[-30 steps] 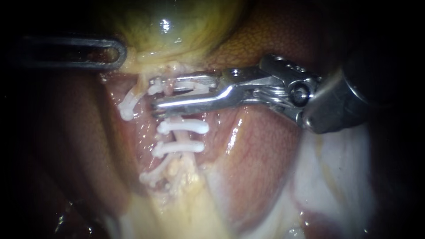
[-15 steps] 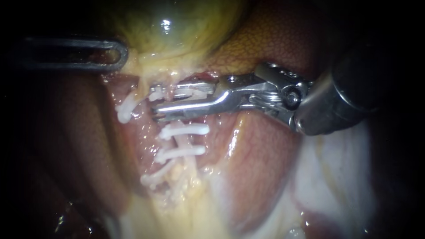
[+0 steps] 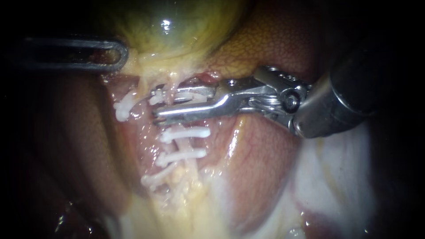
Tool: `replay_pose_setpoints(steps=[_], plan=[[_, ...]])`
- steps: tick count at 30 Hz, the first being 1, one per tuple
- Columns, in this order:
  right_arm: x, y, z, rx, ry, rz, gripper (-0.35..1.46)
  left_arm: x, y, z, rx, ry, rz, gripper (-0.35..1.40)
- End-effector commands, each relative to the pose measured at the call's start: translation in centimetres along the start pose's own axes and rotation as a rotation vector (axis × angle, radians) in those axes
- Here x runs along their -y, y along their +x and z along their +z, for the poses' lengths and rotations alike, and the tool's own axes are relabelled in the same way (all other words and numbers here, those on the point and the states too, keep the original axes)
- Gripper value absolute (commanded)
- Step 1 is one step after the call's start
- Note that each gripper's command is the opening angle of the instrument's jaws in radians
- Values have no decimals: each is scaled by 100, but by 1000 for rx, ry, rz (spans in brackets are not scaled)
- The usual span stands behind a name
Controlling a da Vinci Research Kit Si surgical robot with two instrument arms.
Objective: Clipping third clip right tube
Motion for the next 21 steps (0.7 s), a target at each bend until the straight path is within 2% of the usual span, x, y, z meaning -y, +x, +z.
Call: replay_pose_setpoints(steps=[1, 12, 21], plan=[[2, 0, 1, 0, 2, 0, 28, 0, 0, 0, 0, 0, 0, -35], [13, -4, 9, 23, 35, 3, 22, 0, 0, 0, 0, 0, 0, -35], [10, -3, 12, 22, 35, 4, 17, 0, 0, 1, 0, 0, 0, -35]])
